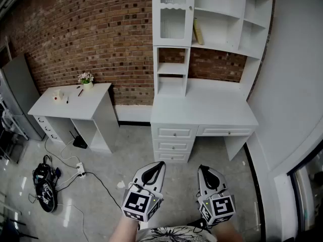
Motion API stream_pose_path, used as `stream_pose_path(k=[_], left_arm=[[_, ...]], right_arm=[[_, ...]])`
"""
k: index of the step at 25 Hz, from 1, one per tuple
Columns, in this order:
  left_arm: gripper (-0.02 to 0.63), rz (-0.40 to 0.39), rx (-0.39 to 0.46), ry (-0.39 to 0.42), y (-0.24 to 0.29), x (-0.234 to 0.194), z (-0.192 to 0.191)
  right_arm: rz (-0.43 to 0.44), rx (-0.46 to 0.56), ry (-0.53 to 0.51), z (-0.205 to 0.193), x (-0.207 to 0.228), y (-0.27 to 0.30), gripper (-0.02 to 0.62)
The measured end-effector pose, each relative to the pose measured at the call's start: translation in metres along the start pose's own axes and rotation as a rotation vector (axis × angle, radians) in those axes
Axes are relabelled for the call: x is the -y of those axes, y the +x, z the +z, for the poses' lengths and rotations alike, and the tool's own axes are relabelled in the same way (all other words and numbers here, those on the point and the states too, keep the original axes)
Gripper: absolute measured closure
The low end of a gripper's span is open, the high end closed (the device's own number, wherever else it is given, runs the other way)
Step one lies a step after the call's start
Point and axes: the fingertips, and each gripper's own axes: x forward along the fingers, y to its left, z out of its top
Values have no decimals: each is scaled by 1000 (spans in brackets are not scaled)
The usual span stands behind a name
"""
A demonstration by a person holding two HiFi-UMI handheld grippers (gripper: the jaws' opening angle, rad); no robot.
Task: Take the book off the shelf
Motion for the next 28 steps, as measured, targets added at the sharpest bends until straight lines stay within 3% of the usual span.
stream_pose_path(k=[8,16,25,28], left_arm=[[598,4,26,-17,1,-2,5],[598,4,-14,-42,10,-12,-9],[598,11,-37,-42,62,-22,-18],[598,42,-38,-30,90,-36,-23]], right_arm=[[16,-41,14,-8,-3,4,589],[-5,-61,-6,-18,-1,16,588],[-24,-27,2,-19,45,57,588],[7,-22,5,-25,63,88,588]])
